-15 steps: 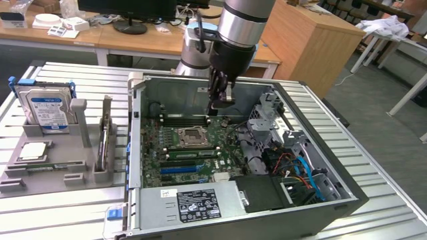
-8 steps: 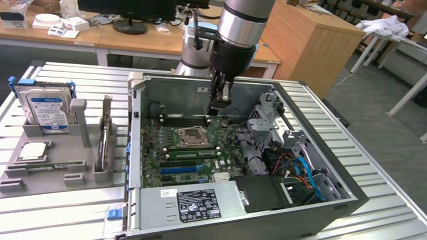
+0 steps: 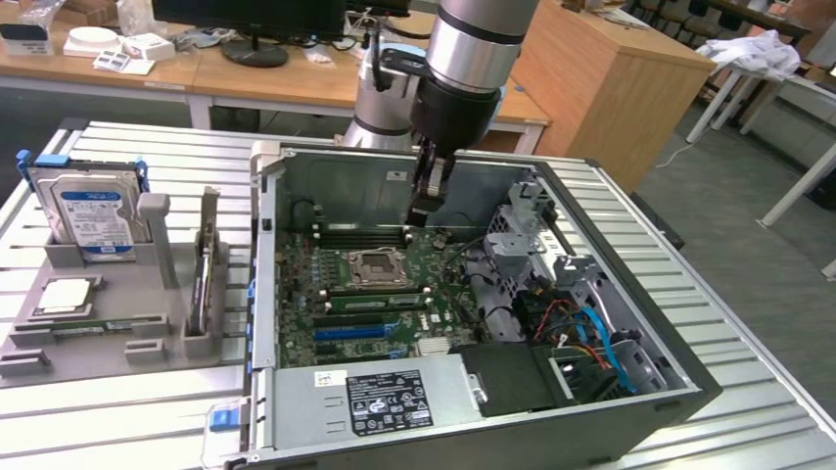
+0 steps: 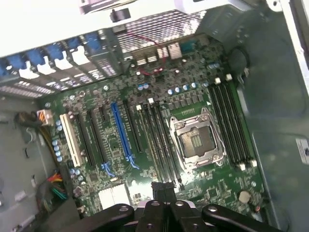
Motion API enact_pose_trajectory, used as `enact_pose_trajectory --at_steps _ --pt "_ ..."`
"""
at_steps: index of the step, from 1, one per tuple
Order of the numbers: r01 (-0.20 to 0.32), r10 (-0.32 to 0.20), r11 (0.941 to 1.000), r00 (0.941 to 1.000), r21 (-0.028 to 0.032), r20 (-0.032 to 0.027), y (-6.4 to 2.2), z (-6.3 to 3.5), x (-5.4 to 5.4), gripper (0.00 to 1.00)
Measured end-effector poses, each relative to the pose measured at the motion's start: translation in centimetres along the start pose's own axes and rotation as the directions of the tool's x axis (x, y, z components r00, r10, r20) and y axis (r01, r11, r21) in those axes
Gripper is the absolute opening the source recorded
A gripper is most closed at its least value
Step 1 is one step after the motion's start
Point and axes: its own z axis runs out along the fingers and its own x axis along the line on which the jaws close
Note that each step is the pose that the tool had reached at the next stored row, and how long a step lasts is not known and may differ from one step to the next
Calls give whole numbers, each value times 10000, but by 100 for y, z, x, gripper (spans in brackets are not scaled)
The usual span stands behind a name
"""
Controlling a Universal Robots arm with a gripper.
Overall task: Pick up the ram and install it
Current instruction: 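Press down the ram until it locks into place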
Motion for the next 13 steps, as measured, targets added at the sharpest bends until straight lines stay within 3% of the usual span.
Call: enact_pose_trajectory --at_steps 3,7,13 --pt "-524 524 9986 9986 17 17 0 0 0 11" --pt "-1215 1214 9926 9926 38 42 0 0 0 11" --pt "-2232 2232 9747 9748 66 80 0 1 0 11"
